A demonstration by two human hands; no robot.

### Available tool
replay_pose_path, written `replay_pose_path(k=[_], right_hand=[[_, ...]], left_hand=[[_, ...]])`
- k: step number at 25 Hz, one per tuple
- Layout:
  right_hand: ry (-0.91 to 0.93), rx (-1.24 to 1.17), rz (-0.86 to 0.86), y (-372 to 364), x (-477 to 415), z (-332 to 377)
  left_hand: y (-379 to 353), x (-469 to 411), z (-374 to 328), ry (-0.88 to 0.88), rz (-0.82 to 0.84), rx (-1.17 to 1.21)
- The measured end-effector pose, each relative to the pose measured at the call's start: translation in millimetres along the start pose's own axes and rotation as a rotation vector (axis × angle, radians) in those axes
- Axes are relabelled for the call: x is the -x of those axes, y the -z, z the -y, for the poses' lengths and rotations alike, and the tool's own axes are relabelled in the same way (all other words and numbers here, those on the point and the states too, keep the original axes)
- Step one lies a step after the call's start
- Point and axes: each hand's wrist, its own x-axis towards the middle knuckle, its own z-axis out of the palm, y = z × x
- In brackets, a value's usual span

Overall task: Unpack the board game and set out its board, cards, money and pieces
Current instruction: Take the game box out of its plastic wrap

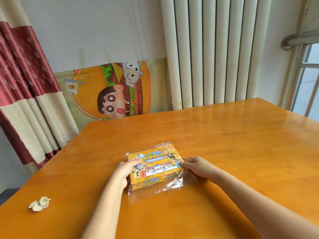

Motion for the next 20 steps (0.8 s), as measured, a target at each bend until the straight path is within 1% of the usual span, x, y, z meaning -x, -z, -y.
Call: replay_pose_path(k=[2, 3, 5, 6, 7, 8, 9, 11, 13, 15, 18, 20], right_hand=[[-0.017, -0.140, 0.002, 7, 4, -1], [-0.007, -0.234, 0.015, 11, 4, -2], [0.058, -0.455, 0.072, 20, 0, 1], [0.084, -0.544, 0.080, 23, -3, 3], [0.095, -0.588, 0.054, 27, -10, 4], [0.095, -0.610, 0.000, 33, -16, 5], [0.093, -0.611, -0.065, 39, -22, 4], [0.076, -0.632, -0.156, 55, -29, -1], [0.025, -0.702, -0.180, 70, -33, -16], [-0.005, -0.737, -0.157, 77, -33, -34], [0.004, -0.725, -0.097, 74, -37, -46], [0.066, -0.617, -0.057, 67, -38, -43]], left_hand=[[-5, 2, -12, -0.084, 0.021, 0.037], [-9, 4, -22, -0.175, 0.038, 0.044], [-18, 10, -47, -0.444, 0.143, 0.061], [-21, 11, -59, -0.603, 0.180, 0.004], [-25, 15, -70, -0.763, 0.199, -0.080], [-28, 11, -75, -0.889, 0.184, -0.181], [-31, 11, -78, -0.993, 0.175, -0.274], [-38, 2, -71, -1.125, 0.115, -0.423], [-41, -13, -52, -1.162, 0.047, -0.491], [-39, -31, -31, -1.159, 0.022, -0.521], [-33, -57, -4, -1.116, 0.054, -0.567], [-29, -68, 6, -1.025, 0.109, -0.618]])
